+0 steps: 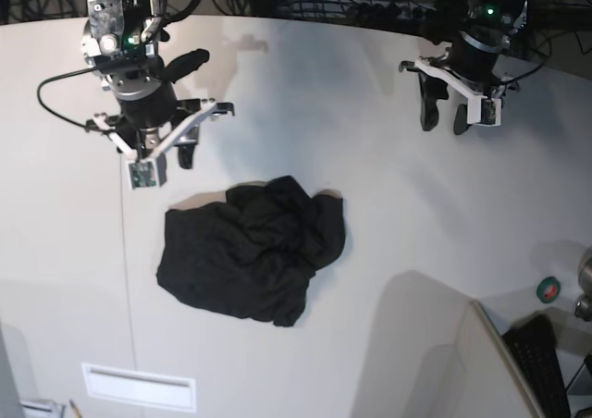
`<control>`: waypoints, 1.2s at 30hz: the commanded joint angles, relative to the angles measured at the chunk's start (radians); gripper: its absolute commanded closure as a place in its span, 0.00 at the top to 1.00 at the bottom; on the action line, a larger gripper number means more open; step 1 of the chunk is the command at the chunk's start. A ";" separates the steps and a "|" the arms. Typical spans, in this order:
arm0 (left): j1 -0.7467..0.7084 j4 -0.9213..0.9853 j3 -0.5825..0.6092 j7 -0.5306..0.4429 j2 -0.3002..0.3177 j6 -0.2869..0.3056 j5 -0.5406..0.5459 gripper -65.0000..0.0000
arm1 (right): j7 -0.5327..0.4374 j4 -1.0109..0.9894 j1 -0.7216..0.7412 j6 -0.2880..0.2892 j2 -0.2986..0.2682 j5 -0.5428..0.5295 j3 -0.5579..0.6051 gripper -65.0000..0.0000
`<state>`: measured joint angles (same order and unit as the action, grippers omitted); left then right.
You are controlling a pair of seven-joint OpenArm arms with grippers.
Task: Layout the t-shirt on the table in an organized manner, then fold the t-shirt properly
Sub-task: 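Lower the right gripper onto the black t-shirt and grasp it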
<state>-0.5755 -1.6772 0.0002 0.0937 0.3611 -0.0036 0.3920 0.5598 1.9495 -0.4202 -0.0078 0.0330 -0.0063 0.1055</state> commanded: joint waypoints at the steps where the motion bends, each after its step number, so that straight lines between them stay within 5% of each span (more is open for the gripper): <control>1: 0.009 -0.010 -0.001 -0.022 -0.014 0.004 -0.001 0.54 | -0.022 0.018 0.030 0.001 -0.006 -0.001 0.015 0.48; 3: 0.038 -0.007 0.001 -0.022 -0.044 0.004 -0.005 0.56 | -0.022 0.000 0.083 0.002 -0.026 -0.002 0.050 0.64; 9: 0.102 0.033 -0.002 -0.024 -0.116 0.004 -0.009 0.56 | -0.022 -0.160 0.255 0.002 -0.101 -0.002 0.171 0.63; 17: 0.131 0.107 -0.004 -0.022 -0.110 0.004 -0.003 0.59 | -0.022 -0.309 0.395 0.002 -0.083 -0.002 0.214 0.63; 22: 0.163 0.114 -0.002 -0.021 -0.101 0.004 -0.003 0.89 | -0.027 -0.379 0.444 0.002 -0.057 -0.002 0.213 0.63; 24: 0.185 0.114 0.008 -0.021 -0.087 0.004 -0.003 0.94 | -0.028 -0.430 0.478 0.002 -0.054 -0.002 0.213 0.63; 36: 0.205 0.130 -0.004 -0.019 -0.089 0.004 -0.001 0.86 | -0.030 -0.571 0.562 0.002 -0.006 -0.002 0.213 0.56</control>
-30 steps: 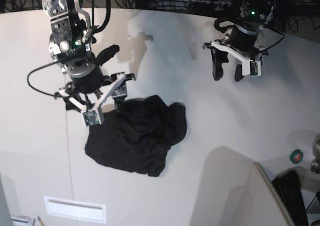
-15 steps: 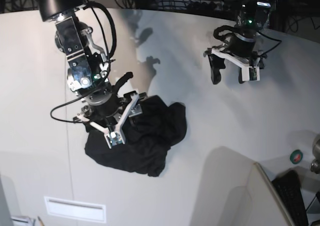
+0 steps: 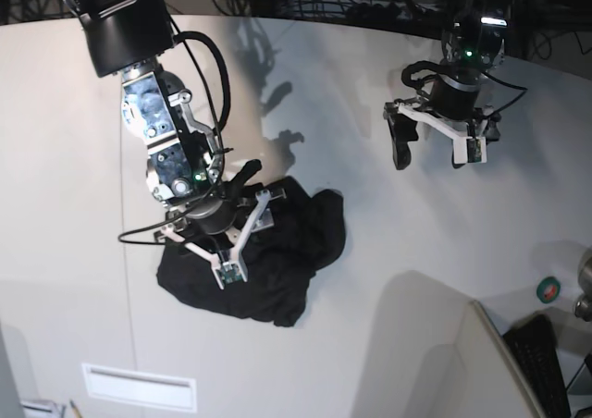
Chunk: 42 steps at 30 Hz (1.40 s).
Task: Layout the t-shirt on the table in an organized manner, then fold the t-shirt properly
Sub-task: 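Lower the right gripper onto the black t-shirt and grasp it, then drag the grasped shirt edge away from the pile with the right gripper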
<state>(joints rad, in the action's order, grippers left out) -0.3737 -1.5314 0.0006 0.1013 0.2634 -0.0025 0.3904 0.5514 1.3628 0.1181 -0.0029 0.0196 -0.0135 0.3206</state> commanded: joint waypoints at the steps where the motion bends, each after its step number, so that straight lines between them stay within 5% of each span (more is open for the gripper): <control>1: 0.003 -0.014 -0.004 -0.027 0.009 0.003 0.000 0.86 | -0.021 0.011 0.025 -0.003 0.010 0.005 -0.002 0.52; 8: 0.009 -0.014 -0.004 -0.027 0.009 0.003 0.000 0.86 | -0.023 -0.108 0.082 -0.003 0.036 0.004 -0.004 0.42; 10: 0.006 -0.014 -0.004 -0.027 0.009 0.003 0.000 0.86 | -0.023 -0.090 0.079 -0.003 0.035 0.004 -0.007 0.27; 12: 0.006 -0.011 -0.004 -0.027 0.010 0.003 0.000 0.86 | -0.021 -0.056 0.061 -0.003 0.032 0.004 -0.008 0.00; 25: 0.018 0.021 -0.003 -0.027 0.007 0.003 0.000 0.86 | -0.012 0.292 -0.176 -0.003 -0.056 0.005 -0.286 0.00; 33: 0.052 0.067 0.009 -0.027 0.001 0.003 0.000 0.86 | -0.014 0.261 -0.191 -0.003 -0.117 0.005 -0.398 0.00; 42: 0.049 0.075 -0.003 -0.027 0.007 0.003 0.000 0.86 | 0.055 0.080 -0.105 -0.003 -0.117 0.005 -0.547 0.00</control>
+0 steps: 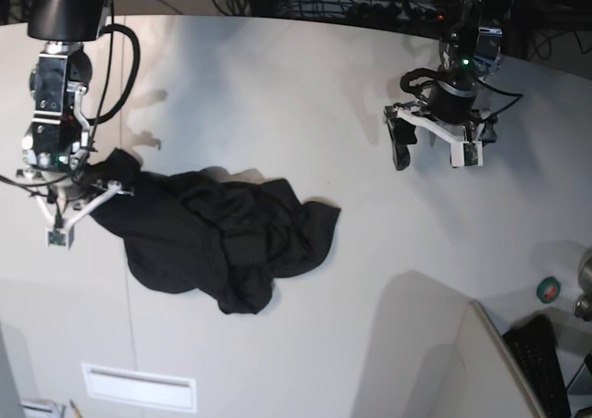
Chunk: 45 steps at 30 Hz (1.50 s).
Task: Layout the t-shirt on the table in an organized manner, then fold the t-shirt properly
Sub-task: 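Drag the grasped shirt edge away from the pile with the right gripper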
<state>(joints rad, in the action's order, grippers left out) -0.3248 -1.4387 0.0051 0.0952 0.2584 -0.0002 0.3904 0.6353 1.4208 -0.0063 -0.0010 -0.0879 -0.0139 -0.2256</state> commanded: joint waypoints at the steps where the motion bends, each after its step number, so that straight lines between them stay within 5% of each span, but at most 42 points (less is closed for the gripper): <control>1: -0.001 -0.018 -0.007 -0.021 0.014 0.001 0.000 0.86 | 0.002 0.036 0.021 -0.004 -0.010 0.005 -0.004 0.13; 3: -0.001 -0.017 -0.007 -0.021 0.014 0.001 0.000 0.86 | 0.037 0.102 0.015 -0.003 -0.010 0.005 -0.002 0.35; 8: -0.003 -0.017 -0.007 -0.021 0.014 0.001 0.000 0.86 | 0.051 0.269 -0.025 0.097 0.001 0.007 0.177 0.33; 16: -0.003 -0.017 -0.007 -0.021 0.012 0.001 0.000 0.86 | 0.050 0.041 0.141 0.008 0.027 0.009 0.467 0.33; 19: -0.013 -0.018 -0.007 -0.021 0.014 0.001 0.000 0.86 | 0.047 -0.070 0.188 0.006 0.046 0.009 0.480 0.38; 24: -0.017 -0.023 -0.007 -0.021 0.014 0.001 0.000 0.86 | 0.045 -0.140 0.214 0.006 0.058 0.010 0.480 0.67; 33: -0.021 -0.024 -0.007 -0.021 0.014 0.001 0.000 0.86 | -0.035 -0.213 0.231 0.008 0.058 0.010 0.481 0.67; 36: -0.021 -0.024 -0.007 -0.021 0.014 0.001 0.000 0.86 | -0.056 -0.226 0.226 0.006 0.058 0.010 0.478 0.57; 40: -0.021 -0.021 -0.007 -0.021 0.014 0.001 0.000 0.86 | -0.050 -0.203 0.216 0.008 0.055 0.007 0.473 0.02; 45: -0.018 -0.018 -0.007 -0.021 0.014 0.001 -0.001 0.86 | -0.035 0.013 0.116 0.008 0.046 0.010 0.472 0.00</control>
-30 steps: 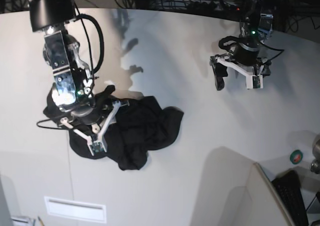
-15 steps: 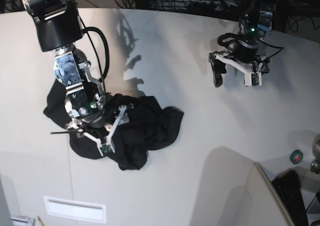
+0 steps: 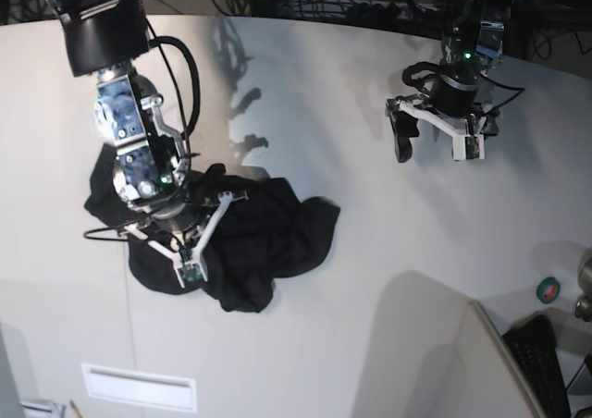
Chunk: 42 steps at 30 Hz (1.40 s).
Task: Layout the t-shirt on the table in an organized manner, then fold the t-shirt properly
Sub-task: 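Drag the grasped shirt edge away from the pile with the right gripper, then regrasp the shirt with the right gripper and lower the left gripper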
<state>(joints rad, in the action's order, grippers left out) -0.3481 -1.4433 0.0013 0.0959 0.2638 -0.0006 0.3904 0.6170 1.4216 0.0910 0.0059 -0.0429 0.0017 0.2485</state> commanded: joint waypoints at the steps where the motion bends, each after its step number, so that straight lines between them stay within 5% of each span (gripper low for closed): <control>1: 0.005 -0.014 -0.004 -0.022 0.007 0.001 -0.001 0.86 | -0.004 0.072 -0.007 0.001 -0.016 -0.006 -0.002 0.00; 7: 0.021 -0.012 -0.004 -0.023 0.007 0.001 -0.001 0.86 | 0.086 0.316 -0.145 0.003 -0.107 -0.010 -0.004 0.00; 16: 0.030 -0.012 -0.005 -0.023 0.009 0.001 -0.006 0.86 | 0.082 0.456 -0.435 0.003 -0.223 -0.010 -0.013 0.00; 27: 0.040 -0.010 -0.005 -0.023 0.009 0.001 -0.006 0.86 | 0.082 0.255 -0.472 0.032 -0.193 -0.012 -0.255 0.00; 33: 0.039 -0.010 -0.022 -0.023 0.019 0.001 -0.006 0.86 | 0.082 0.470 -0.515 0.253 -0.153 -0.012 -0.275 0.67; 42: 0.030 -0.010 -0.050 -0.023 0.016 0.001 -0.001 0.86 | 0.068 0.443 -0.308 0.268 -0.117 -0.006 -0.058 0.61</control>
<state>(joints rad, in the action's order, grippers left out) -0.3210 -1.4395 -0.0444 0.0975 0.2691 0.0002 0.3904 0.6930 1.8519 -0.2142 0.2737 -0.1543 0.0010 0.1932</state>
